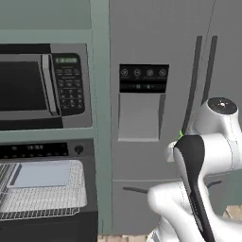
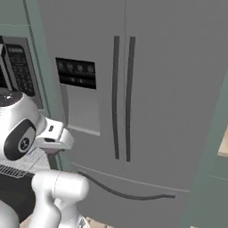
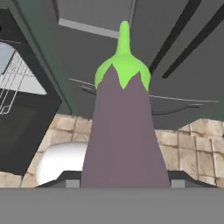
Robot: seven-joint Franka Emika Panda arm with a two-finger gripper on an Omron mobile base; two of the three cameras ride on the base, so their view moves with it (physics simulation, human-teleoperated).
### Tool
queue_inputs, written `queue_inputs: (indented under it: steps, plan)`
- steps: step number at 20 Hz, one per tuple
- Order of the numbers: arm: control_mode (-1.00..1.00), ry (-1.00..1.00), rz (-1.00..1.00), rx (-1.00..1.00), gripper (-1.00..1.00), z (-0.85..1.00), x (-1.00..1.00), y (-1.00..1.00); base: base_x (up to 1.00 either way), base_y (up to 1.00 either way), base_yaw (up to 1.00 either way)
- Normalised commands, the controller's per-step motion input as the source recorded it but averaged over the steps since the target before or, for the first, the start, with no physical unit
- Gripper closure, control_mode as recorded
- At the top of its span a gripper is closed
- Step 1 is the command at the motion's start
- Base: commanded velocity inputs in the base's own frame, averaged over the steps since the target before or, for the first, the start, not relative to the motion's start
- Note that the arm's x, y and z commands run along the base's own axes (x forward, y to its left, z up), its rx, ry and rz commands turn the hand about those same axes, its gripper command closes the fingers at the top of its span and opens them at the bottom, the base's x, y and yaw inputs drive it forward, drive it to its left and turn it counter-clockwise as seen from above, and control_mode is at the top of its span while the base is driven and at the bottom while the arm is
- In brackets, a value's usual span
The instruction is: Place the eggplant on the top rack of the oven.
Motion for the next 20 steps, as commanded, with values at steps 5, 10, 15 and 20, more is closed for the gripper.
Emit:
queue_inputs:
  steps: [5,10,15,20]
  plan:
    - [1.00,0.00,0.00,0.00,1.00,0.00,0.00,0.00,0.54,0.57,-0.01]
    - [1.00,0.00,0.00,0.00,1.00,0.00,0.00,0.00,0.48,0.34,0.00]
    - [1.00,0.00,0.00,0.00,1.00,0.00,0.00,0.00,0.51,0.27,0.00]
    - [1.00,0.00,0.00,0.00,1.00,0.00,0.00,0.00,0.32,0.33,0.00]
